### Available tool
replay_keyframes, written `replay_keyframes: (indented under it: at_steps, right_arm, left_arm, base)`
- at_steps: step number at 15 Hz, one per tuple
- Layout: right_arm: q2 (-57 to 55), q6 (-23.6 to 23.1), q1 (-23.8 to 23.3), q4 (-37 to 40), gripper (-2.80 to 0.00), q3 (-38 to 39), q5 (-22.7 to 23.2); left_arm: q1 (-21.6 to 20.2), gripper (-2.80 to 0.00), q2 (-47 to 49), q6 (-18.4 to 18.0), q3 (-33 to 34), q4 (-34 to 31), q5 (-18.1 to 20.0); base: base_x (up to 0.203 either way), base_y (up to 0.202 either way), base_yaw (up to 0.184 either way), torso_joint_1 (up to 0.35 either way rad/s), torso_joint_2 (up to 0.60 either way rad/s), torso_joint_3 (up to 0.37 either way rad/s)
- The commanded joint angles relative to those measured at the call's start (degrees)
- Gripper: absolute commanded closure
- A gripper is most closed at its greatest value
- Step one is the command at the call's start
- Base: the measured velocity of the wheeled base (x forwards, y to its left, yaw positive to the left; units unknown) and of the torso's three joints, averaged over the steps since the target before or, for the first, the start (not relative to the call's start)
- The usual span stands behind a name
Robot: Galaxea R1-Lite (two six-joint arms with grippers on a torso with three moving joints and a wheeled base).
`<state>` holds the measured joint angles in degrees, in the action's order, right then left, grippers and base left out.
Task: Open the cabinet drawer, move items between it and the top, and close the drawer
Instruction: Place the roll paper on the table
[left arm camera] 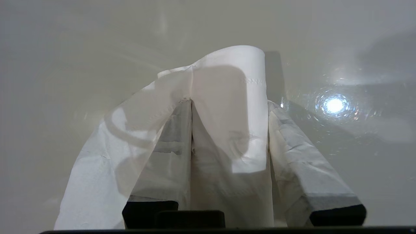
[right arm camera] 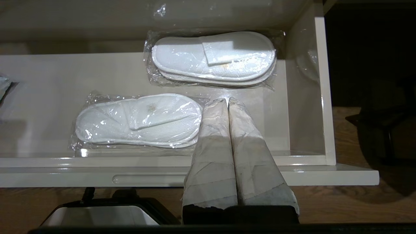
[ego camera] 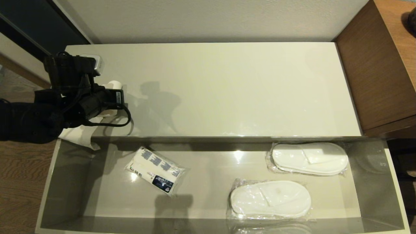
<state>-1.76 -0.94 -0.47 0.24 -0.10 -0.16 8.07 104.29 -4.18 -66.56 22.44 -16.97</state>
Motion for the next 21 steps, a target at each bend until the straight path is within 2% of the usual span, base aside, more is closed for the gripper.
replay_keyframes:
  at_steps: [1,3,6,9,12,13,17,19,21]
  right_arm:
    - [0.0,0.0,0.0,0.1,0.00,0.0,0.0]
    - [0.0,0.0,0.0,0.0,0.00,0.0,0.0]
    - [0.0,0.0,0.0,0.0,0.00,0.0,0.0]
    - [-0.1,0.0,0.0,0.0,0.00,0.0,0.0]
    - [-0.1,0.0,0.0,0.0,0.00,0.0,0.0]
    - [-0.1,0.0,0.0,0.0,0.00,0.0,0.0]
    - [-0.1,0.0,0.0,0.0,0.00,0.0,0.0]
    - [0.0,0.0,0.0,0.0,0.00,0.0,0.1]
    - [0.0,0.0,0.0,0.0,0.00,0.0,0.0]
  left_arm:
    - [0.0,0.00,2.4,0.1,0.5,-0.8,-0.1]
    - [0.1,0.00,2.5,0.1,-0.1,-0.8,-0.1]
    - [1.2,0.00,3.6,0.3,-6.3,-2.1,0.1]
    - [2.5,0.00,4.8,0.2,-13.1,-6.2,0.3]
    - [3.1,0.00,5.1,0.2,-15.0,-8.6,0.4]
    - [3.4,0.00,5.3,0.2,-18.7,-10.6,0.4]
    - [4.6,0.00,8.5,-0.8,-42.6,-22.2,1.1]
    - [6.7,0.00,9.4,-3.4,-45.5,-26.6,2.9]
    - [7.4,0.00,9.5,-4.0,-45.0,-27.5,3.4]
  base:
    - [0.000,0.000,0.000,0.000,0.00,0.000]
    - [0.000,0.000,0.000,0.000,0.00,0.000]
    - [0.000,0.000,0.000,0.000,0.00,0.000]
    - [0.000,0.000,0.000,0.000,0.00,0.000]
    - [0.000,0.000,0.000,0.000,0.00,0.000]
    - [0.000,0.000,0.000,0.000,0.00,0.000]
    - [0.000,0.000,0.000,0.000,0.00,0.000]
    - [0.000,0.000,0.000,0.000,0.00,0.000]
    - [0.000,0.000,0.000,0.000,0.00,0.000]
